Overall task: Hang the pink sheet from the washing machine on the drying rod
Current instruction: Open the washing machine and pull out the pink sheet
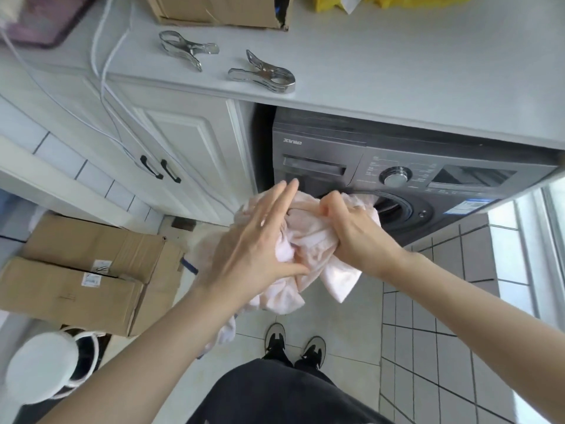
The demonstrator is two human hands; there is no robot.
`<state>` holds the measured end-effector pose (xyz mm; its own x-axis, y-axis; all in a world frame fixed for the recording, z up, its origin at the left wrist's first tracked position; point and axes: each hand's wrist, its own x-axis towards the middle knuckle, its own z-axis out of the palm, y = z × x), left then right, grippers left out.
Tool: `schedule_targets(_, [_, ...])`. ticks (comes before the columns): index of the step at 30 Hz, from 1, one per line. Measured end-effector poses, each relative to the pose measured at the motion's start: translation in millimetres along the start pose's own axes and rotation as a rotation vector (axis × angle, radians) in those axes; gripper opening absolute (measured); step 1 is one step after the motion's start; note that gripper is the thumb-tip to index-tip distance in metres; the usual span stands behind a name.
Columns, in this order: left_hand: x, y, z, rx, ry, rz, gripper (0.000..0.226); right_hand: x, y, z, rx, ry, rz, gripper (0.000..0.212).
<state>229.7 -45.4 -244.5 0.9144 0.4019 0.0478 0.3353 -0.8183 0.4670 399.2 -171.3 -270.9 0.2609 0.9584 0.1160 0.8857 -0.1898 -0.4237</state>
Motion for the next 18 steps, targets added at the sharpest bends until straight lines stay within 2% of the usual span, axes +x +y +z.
schedule_targets(2, [4,13,2,0.009,-0.013,-0.011,0.134,-1,-14,1,0.133,0.058,-0.047,0.045])
schedule_targets(4, [8,17,7,0.001,-0.025,-0.025,0.122,-1,-25,1,0.237,0.130,-0.095,0.049])
schedule_targets(8, [7,12,9,-0.003,0.090,-0.015,0.056,-7,-32,-1,0.503,0.124,-0.032,0.070])
schedule_targets(10, [0,5,4,0.036,0.143,-0.012,0.047,-14,-29,-8,0.611,0.034,0.019,0.086])
schedule_targets(13, [-10,-9,-13,0.035,0.214,0.039,0.028,-15,-8,-17,0.560,-0.220,0.155,0.114])
schedule_targets(15, [-16,-15,-27,0.023,0.246,0.092,0.029,-6,13,-10,0.412,-0.417,0.191,0.126])
schedule_targets(18, [-22,-18,-41,-0.020,0.282,0.126,0.024,20,35,18,0.141,-0.573,0.136,0.133])
